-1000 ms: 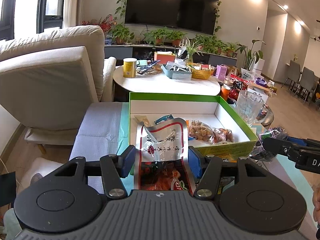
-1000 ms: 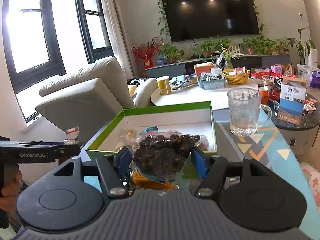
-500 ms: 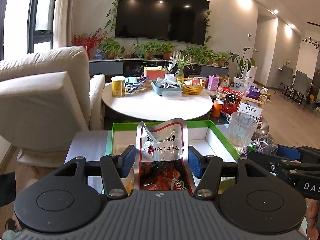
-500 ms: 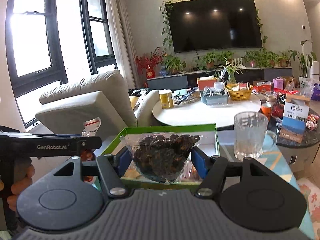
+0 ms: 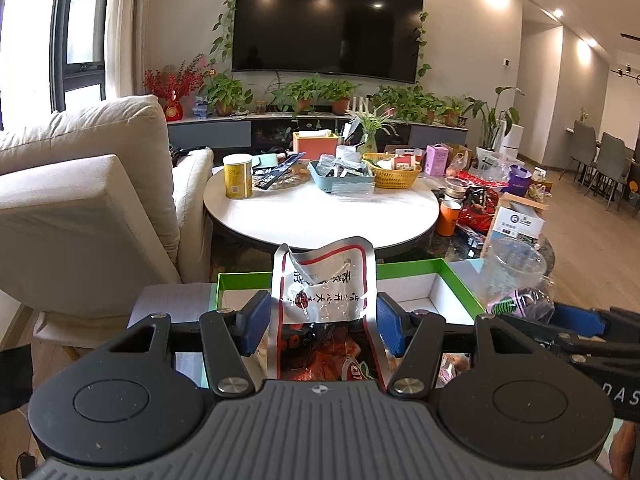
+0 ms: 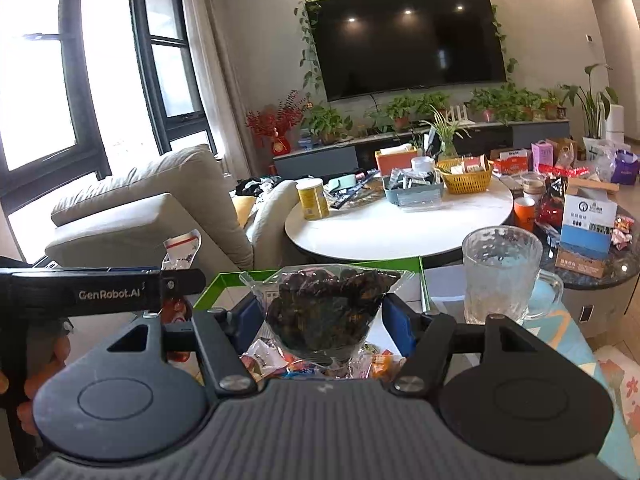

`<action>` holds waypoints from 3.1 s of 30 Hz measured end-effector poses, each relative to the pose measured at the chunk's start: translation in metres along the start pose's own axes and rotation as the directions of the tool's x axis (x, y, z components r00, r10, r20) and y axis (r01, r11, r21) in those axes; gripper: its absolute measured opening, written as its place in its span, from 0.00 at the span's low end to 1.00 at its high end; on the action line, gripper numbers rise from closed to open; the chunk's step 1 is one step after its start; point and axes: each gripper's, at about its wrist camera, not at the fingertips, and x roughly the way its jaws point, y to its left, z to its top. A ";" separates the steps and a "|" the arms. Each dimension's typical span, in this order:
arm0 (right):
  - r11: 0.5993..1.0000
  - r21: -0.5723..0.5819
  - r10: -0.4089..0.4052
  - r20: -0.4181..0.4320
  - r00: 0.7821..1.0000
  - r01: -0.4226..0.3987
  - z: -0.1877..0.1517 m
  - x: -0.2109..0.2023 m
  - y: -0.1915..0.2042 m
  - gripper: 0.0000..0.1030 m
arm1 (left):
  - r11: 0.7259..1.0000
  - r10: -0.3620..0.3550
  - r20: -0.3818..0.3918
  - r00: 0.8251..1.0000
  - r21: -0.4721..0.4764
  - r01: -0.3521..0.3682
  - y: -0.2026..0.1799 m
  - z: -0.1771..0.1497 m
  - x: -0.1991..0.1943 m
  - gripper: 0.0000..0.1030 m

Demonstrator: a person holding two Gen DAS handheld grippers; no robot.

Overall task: Organize snacks
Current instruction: 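Lower the white packet into the box with left tool while right tool drops the dark bag in, then grasp the dark snack bag with left tool while right tool grasps the yellow cake packet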

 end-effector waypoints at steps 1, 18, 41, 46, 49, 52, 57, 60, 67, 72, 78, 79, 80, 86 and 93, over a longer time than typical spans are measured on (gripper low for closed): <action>1.000 0.011 -0.004 -0.004 1.000 0.004 0.000 0.003 -0.001 0.63 | 1.000 0.000 -0.008 1.000 -0.009 0.000 0.001 0.001 0.005 0.52; 0.995 0.065 -0.062 -0.149 0.987 0.073 -0.031 0.016 -0.004 0.63 | 0.996 0.005 -0.178 0.984 -0.086 -0.021 0.028 -0.040 0.008 0.55; 0.998 -0.018 -0.056 -0.198 0.979 0.053 -0.061 -0.026 0.009 0.64 | 0.990 0.039 -0.318 0.947 -0.114 -0.079 0.028 -0.106 -0.046 0.55; 0.998 0.007 -0.054 -0.214 0.975 0.057 -0.069 -0.031 0.005 0.64 | 0.971 0.046 -0.397 0.917 -0.199 -0.135 0.033 -0.117 -0.045 0.55; 0.998 0.008 -0.057 -0.219 0.974 0.060 -0.074 -0.034 0.004 0.64 | 0.960 0.028 -0.415 0.909 -0.243 -0.141 0.030 -0.119 -0.047 0.55; 0.998 0.010 -0.061 -0.226 0.972 0.065 -0.078 -0.036 0.001 0.64 | 0.966 0.026 -0.408 0.912 -0.224 -0.128 0.023 -0.118 -0.049 0.55; 0.996 0.035 -0.069 -0.238 0.969 0.080 -0.083 -0.038 -0.009 0.64 | 0.967 0.035 -0.424 0.905 -0.213 -0.137 0.016 -0.119 -0.046 0.55; 0.995 0.055 -0.066 -0.242 0.968 0.082 -0.085 -0.039 -0.014 0.64 | 0.970 0.037 -0.423 0.906 -0.204 -0.134 0.014 -0.118 -0.047 0.55; 0.994 0.071 -0.067 -0.249 0.966 0.087 -0.089 -0.040 -0.020 0.64 | 0.987 -0.018 -0.293 0.956 -0.159 -0.030 -0.002 -0.101 -0.060 0.54; 0.992 0.090 -0.063 -0.255 0.965 0.089 -0.090 -0.039 -0.025 0.64 | 0.993 -0.102 -0.237 0.966 0.031 0.113 -0.042 -0.098 -0.051 0.54; 0.988 0.086 -0.104 -0.252 0.962 0.129 -0.091 -0.045 -0.035 0.64 | 0.967 -0.067 -0.225 0.972 0.224 0.118 -0.077 -0.113 -0.027 0.54; 0.987 0.090 -0.107 -0.251 0.962 0.134 -0.091 -0.047 -0.038 0.64 | 0.967 -0.083 -0.228 0.970 0.218 0.134 -0.078 -0.113 -0.023 0.54; 0.985 0.098 -0.111 -0.254 0.961 0.139 -0.092 -0.048 -0.042 0.64 | 0.966 -0.100 -0.232 0.967 0.211 0.151 -0.079 -0.113 -0.021 0.54; 0.967 0.178 -0.134 -0.263 0.955 0.184 -0.094 -0.048 -0.064 0.64 | 0.967 -0.094 -0.268 0.959 0.203 0.151 -0.081 -0.116 -0.001 0.54; 0.962 0.197 -0.126 -0.284 0.951 0.186 -0.096 -0.044 -0.067 0.64 | 0.967 -0.179 -0.248 0.952 0.136 0.217 -0.068 -0.118 -0.009 0.27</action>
